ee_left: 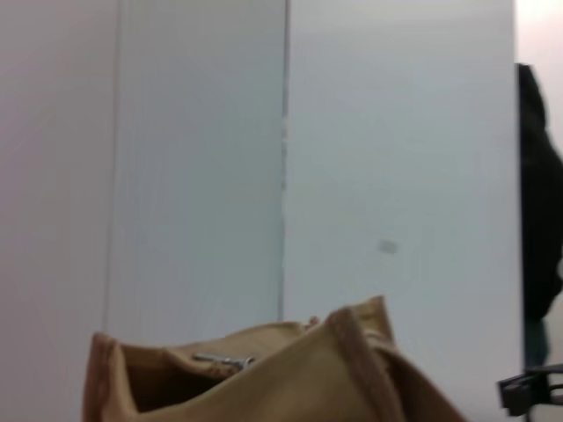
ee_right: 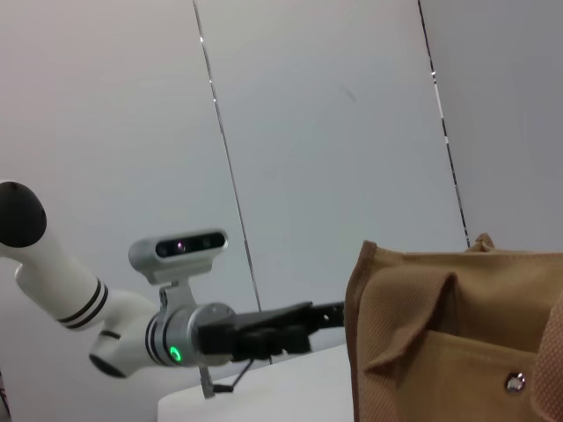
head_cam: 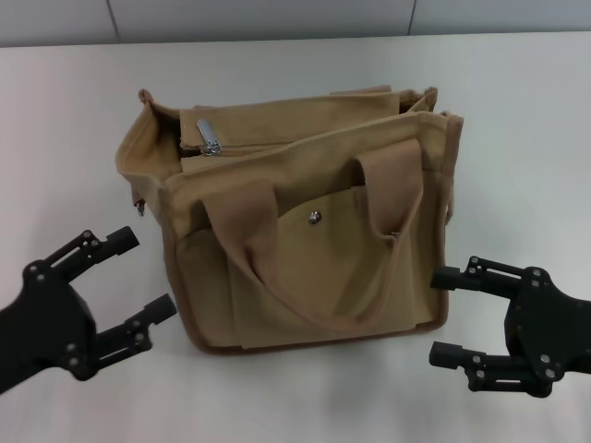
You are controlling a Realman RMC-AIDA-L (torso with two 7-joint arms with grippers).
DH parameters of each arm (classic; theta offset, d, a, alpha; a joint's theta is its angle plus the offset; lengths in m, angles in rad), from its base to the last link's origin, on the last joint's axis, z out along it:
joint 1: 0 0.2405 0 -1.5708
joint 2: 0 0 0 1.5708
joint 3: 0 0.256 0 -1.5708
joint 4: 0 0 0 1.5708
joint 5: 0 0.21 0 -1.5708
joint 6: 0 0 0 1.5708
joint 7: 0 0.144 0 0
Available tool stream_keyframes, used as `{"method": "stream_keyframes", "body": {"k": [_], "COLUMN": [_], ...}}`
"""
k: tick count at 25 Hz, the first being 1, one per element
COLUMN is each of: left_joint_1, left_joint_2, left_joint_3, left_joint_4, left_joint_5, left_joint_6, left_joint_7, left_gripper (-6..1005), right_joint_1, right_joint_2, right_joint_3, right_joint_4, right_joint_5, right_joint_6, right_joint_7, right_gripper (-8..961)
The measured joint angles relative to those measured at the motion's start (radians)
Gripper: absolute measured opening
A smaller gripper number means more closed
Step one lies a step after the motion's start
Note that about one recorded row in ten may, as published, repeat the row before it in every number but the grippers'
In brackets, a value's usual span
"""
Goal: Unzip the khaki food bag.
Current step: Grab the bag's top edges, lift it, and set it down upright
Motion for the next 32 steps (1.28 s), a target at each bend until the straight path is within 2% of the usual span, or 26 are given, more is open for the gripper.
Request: {"method": "stream_keyframes", "body": {"k": [8, 12, 18, 23, 32], "left_joint_1": [-0.077, -0.105, -0.118, -0.114, -0.116], "left_joint_2": [-0.003, -0.003, -0.003, -0.005, -0.003], "left_joint_3": [-0.021, -0.029, -0.028, -0.035, -0.035], "left_joint_4": [-0.204, -0.301, -0.333, -0.335, -0.337], "left_joint_5": [-0.018, -0.101, -0.144, -0.16, -0.162], "left_joint_6": [-0.135, -0.195, -0.23, -0.226, -0.212], "left_joint_7": [0.164, 0.253, 0.279, 0.291, 0.293], "left_gripper": [772, 763, 750, 534, 343], "right_joint_1": [0.007, 0.009, 0.01, 0.012, 0.004], "right_joint_2": [0.0, 0.0, 0.0, 0.0, 0.0], "right_joint_3": [0.001, 0.001, 0.001, 0.002, 0.003], "right_joint_4": [0.0, 0.0, 0.001, 0.002, 0.001], "right_joint_5": [0.0, 0.0, 0.0, 0.001, 0.026], "right_joint_6": [0.0, 0.003, 0.009, 0.009, 0.009], "right_joint_7": [0.0, 0.0, 0.0, 0.005, 0.002], "right_gripper": [795, 795, 795, 794, 794]}}
